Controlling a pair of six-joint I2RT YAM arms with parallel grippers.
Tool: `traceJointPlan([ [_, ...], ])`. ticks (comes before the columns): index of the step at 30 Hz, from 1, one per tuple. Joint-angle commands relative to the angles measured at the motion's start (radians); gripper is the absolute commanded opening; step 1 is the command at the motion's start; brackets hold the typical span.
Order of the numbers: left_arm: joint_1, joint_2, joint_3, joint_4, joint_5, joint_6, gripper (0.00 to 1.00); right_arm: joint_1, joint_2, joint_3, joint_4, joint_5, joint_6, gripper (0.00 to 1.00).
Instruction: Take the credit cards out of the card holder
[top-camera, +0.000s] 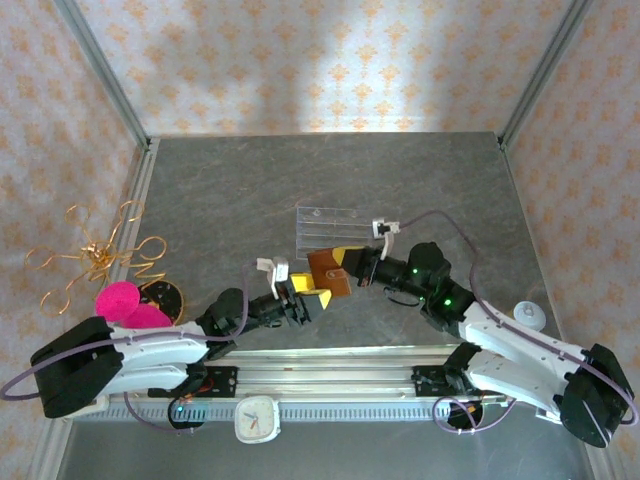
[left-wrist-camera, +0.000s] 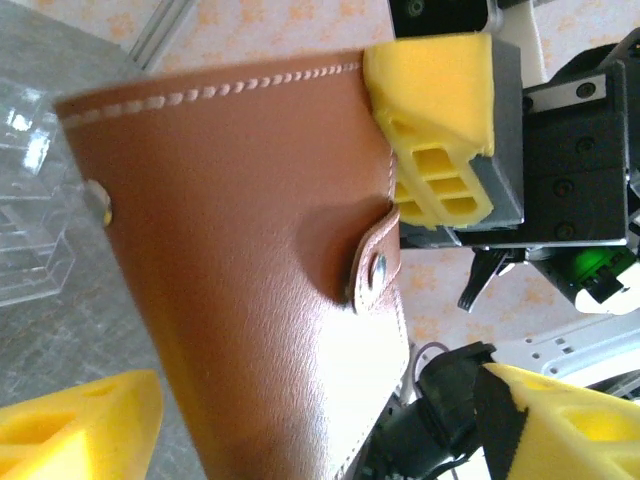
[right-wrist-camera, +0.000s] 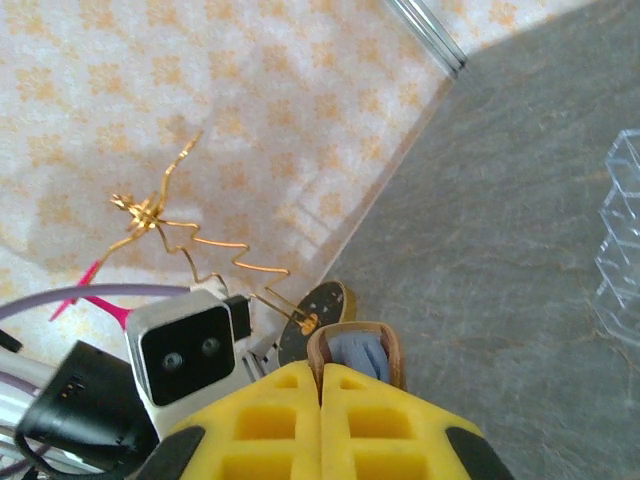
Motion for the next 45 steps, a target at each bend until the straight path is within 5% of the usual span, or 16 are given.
traceJointPlan([
  [1,-0.008,-0.057,-0.017,-0.023,-0.062,0.022,0.89,-0.001,-0.055,0.066,-0.018,0.028,-0.039,0.00],
  [11,-0.007,-0.070,-0.029,0.110,0.012,0.026,0.88,-0.001,-0.009,0.023,0.166,-0.124,0.020,0.00],
  [17,-0.006,-0.061,-0.026,0.166,0.048,0.020,0.60,-0.001,0.020,0.021,0.146,-0.089,0.016,0.00],
  [21,-0.007,-0.058,-0.017,0.156,0.053,0.015,0.28,0.000,0.056,0.009,0.118,-0.054,0.031,0.00],
  [24,-0.007,-0.058,-0.004,0.113,0.029,0.014,0.19,0.000,0.071,0.019,0.034,-0.019,0.019,0.01],
  [27,-0.007,-0.054,0.021,0.030,-0.011,0.011,0.00,0.000,0.056,0.060,-0.139,0.089,-0.008,0.20],
  [31,-0.011,-0.025,0.085,-0.150,-0.106,0.016,0.00,0.000,-0.039,0.087,-0.337,0.301,-0.032,0.47],
  [36,-0.024,-0.005,0.080,-0.188,-0.239,0.004,0.00,0.029,-0.106,0.094,-0.461,0.415,0.003,0.50],
  [45,-0.033,-0.003,0.105,-0.226,-0.285,0.031,0.00,0.263,0.078,0.205,-0.551,0.685,0.023,0.52],
])
